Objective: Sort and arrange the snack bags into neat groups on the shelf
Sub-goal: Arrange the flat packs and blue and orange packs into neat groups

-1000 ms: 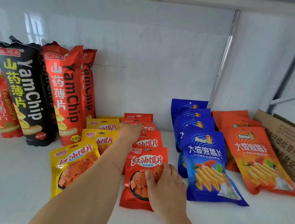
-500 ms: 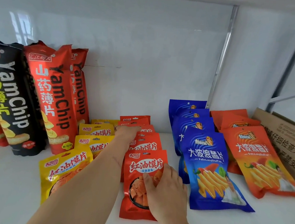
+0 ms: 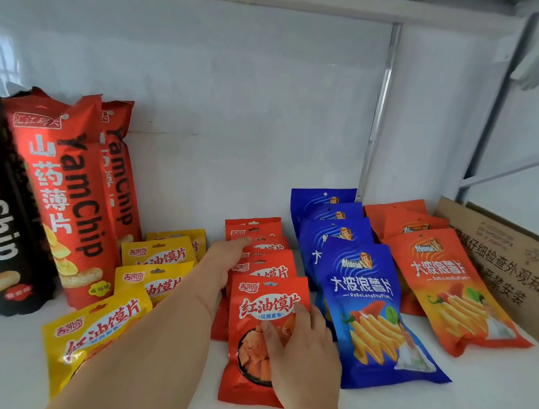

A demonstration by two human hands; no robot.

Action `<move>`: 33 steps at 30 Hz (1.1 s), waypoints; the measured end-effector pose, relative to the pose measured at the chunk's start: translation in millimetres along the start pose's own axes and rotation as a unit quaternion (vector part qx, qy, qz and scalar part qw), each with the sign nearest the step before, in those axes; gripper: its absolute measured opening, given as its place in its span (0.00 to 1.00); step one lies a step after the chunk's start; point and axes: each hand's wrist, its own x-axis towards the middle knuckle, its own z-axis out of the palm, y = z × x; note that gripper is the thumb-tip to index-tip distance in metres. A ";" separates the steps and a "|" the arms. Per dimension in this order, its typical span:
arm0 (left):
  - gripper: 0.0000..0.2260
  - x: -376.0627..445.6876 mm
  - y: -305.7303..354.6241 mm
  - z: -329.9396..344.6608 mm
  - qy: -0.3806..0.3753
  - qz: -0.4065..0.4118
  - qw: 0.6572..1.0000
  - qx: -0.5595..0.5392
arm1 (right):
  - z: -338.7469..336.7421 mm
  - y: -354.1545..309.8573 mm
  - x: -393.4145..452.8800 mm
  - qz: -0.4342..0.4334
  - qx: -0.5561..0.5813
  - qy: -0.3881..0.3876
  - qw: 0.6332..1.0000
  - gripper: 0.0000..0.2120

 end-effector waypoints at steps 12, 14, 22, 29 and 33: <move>0.23 -11.5 -33.3 8.8 0.004 0.011 1.000 0.010 | 7.6 -1.5 -8.3 -0.010 -0.061 0.012 0.998 0.34; 0.22 -9.4 -35.0 8.7 0.010 0.023 0.999 0.024 | 8.8 -1.7 -7.1 -0.010 -0.057 0.010 0.998 0.34; 0.23 -11.8 -35.2 15.1 0.052 0.060 0.989 0.128 | 13.6 0.8 -3.7 -0.016 -0.070 0.030 0.997 0.34; 0.29 -54.0 -6.0 8.8 0.108 0.116 0.967 0.201 | 13.0 5.3 -8.1 -0.056 -0.039 0.142 0.988 0.32; 0.31 -88.9 -3.9 -14.8 0.143 0.170 0.945 0.238 | 6.2 1.6 -13.3 -0.102 0.017 0.173 0.980 0.25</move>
